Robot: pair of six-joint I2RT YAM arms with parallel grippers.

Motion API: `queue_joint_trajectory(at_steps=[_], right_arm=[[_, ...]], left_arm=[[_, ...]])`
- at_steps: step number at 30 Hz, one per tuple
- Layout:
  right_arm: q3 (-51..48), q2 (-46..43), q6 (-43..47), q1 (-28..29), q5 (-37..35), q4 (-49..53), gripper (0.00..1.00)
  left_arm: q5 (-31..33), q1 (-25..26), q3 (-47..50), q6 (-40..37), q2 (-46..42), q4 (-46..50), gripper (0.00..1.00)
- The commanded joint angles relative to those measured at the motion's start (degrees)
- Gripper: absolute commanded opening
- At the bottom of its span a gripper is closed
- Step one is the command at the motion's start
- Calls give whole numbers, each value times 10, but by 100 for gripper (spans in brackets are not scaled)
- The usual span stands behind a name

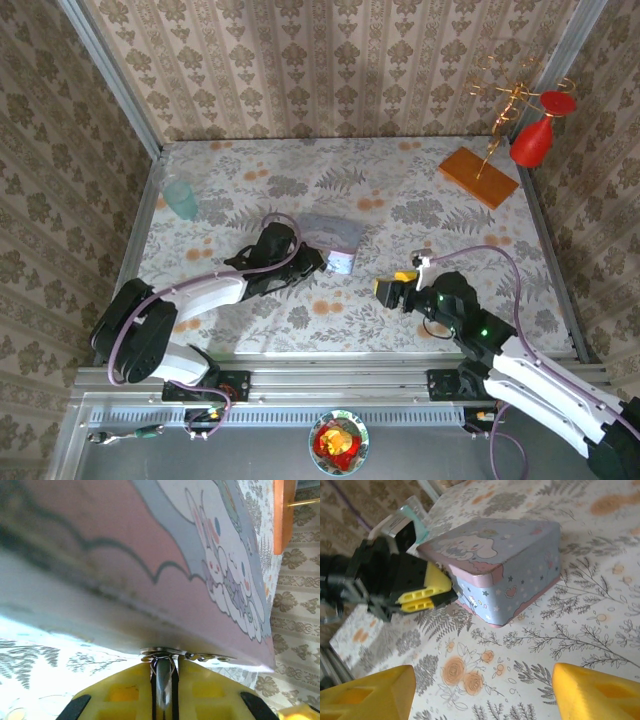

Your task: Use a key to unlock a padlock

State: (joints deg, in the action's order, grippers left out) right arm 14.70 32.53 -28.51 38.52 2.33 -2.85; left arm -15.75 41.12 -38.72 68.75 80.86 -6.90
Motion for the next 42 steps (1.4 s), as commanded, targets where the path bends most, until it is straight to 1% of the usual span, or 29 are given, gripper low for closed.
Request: queue_joint_trajectory(at_steps=[1, 4, 6, 11, 16, 20, 23, 27, 32, 34, 39, 42], right_arm=[[-22, -25, 121, 32, -64, -26, 73], [-23, -6, 153, 68, -95, -37, 70], [-28, 22, 169, 97, -121, -56, 68], [-58, 103, 206, 171, -179, -168, 66], [-44, 190, 270, 223, -220, -242, 65], [-39, 252, 301, 228, -235, -315, 64], [-23, 296, 319, 229, -248, -343, 60], [-15, 353, 339, 229, -263, -413, 59], [13, 421, 354, 229, -279, -451, 57], [16, 439, 355, 229, -285, -472, 56], [36, 483, 357, 229, -305, -476, 54], [35, 508, 353, 229, -320, -500, 54]], left_arm=[[-14, -2, 5, -27, -15, 21, 0], [-20, 4, 3, -26, -12, 22, 0], [-21, 10, 3, -18, -13, 18, 0], [-17, 26, 2, -6, -25, 12, 0], [-22, 34, 7, 3, -26, -2, 0], [-29, 42, 7, 7, -20, -12, 0], [-27, 53, 11, 14, -20, -22, 0], [-28, 63, 14, 23, -22, -37, 0], [-25, 74, 12, 25, -24, -39, 0], [-25, 76, 13, 26, -26, -39, 0], [-22, 77, 12, 26, -31, -37, 0], [-22, 77, 11, 25, -33, -36, 0]])
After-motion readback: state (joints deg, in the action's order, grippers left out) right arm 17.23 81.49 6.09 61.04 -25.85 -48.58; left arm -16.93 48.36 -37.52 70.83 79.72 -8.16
